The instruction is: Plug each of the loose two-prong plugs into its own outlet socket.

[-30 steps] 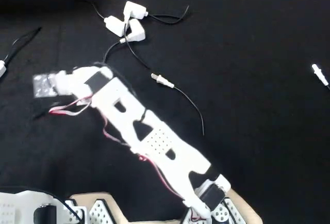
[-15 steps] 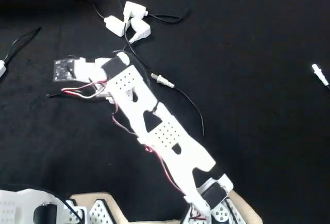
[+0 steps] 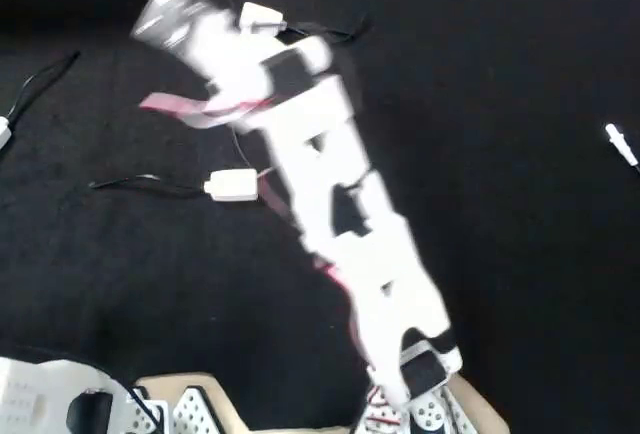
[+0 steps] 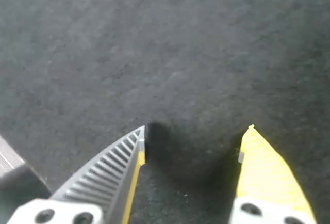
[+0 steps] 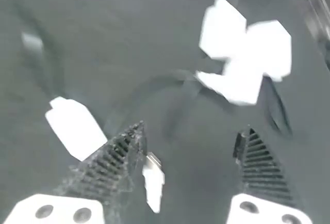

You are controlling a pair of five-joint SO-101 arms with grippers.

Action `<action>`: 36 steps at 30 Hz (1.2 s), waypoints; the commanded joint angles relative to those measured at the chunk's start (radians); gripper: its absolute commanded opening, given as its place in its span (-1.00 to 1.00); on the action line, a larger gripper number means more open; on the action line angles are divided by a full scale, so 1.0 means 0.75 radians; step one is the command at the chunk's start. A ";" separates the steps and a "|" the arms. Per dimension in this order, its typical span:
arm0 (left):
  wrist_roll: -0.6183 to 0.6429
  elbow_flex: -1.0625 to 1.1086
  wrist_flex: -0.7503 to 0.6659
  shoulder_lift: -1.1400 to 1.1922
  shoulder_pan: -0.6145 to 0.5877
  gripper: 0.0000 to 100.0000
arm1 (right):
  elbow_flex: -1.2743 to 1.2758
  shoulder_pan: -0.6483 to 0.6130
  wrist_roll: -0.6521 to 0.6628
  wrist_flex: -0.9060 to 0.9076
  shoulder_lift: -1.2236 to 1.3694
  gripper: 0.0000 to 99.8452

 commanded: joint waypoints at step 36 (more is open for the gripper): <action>0.863 -0.993 0.882 0.084 2.327 -0.41 | 2.485 0.951 -0.857 -0.947 -0.854 -0.43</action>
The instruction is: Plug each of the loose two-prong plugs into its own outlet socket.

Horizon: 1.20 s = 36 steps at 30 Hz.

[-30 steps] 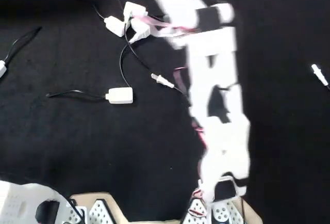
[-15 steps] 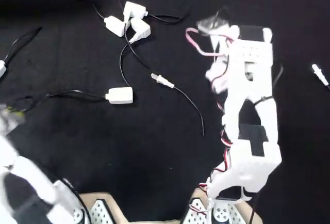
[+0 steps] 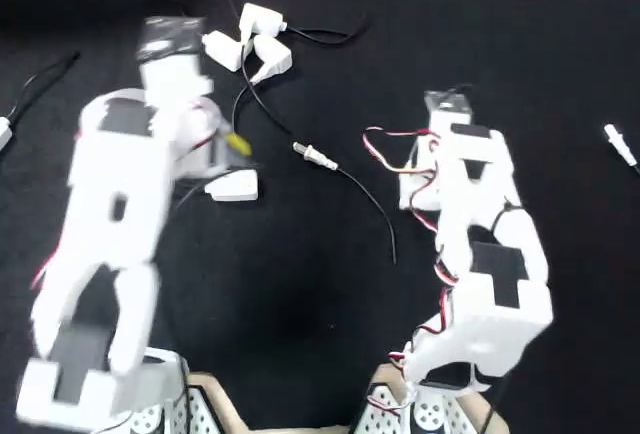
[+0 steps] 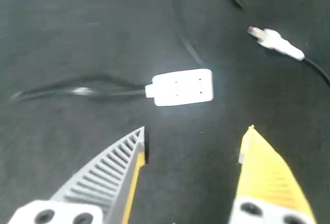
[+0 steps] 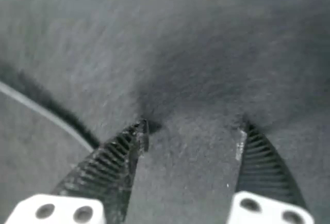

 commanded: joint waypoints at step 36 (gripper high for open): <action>0.115 -2.249 0.409 1.841 0.388 -0.42 | 0.674 0.174 -0.370 -0.651 -0.688 -0.43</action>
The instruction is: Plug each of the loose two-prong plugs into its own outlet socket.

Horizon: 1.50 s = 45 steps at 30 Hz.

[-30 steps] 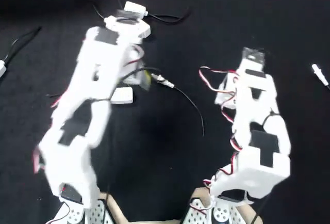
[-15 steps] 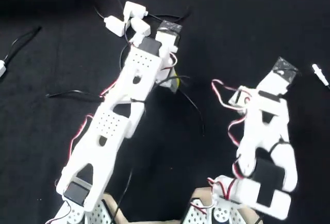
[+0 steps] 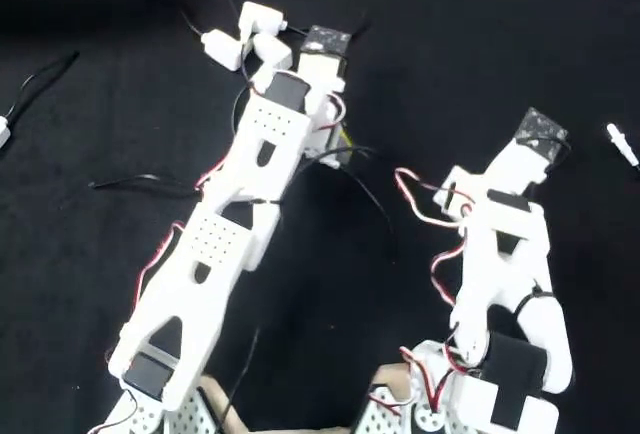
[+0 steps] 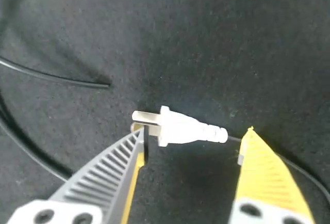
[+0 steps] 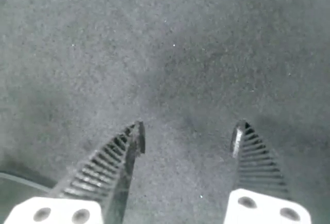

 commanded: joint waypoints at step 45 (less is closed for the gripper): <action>-0.160 0.795 0.018 -0.630 -0.066 -0.39 | -0.005 -0.072 0.031 -0.016 -0.054 -0.43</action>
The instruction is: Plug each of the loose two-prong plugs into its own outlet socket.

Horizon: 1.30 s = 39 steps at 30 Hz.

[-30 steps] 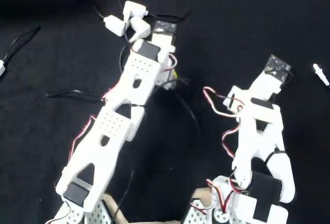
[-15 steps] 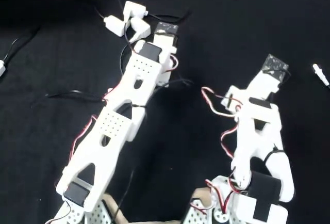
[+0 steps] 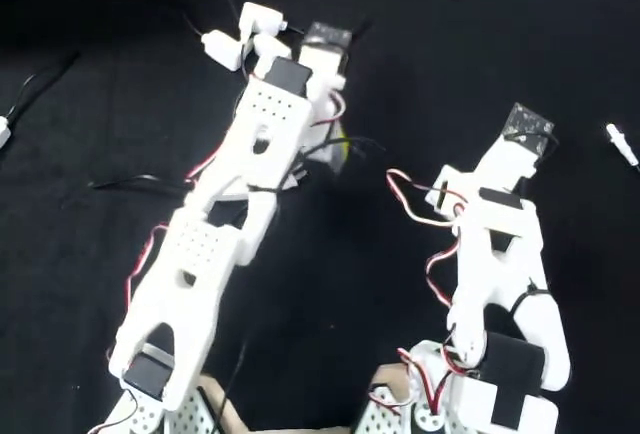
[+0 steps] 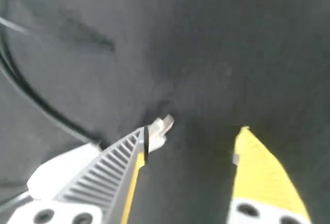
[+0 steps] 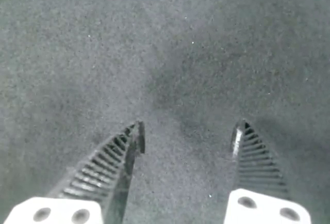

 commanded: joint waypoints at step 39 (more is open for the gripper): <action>-0.145 0.240 0.010 -0.110 0.032 -0.89 | -0.003 -0.020 0.014 -0.014 -0.054 -0.43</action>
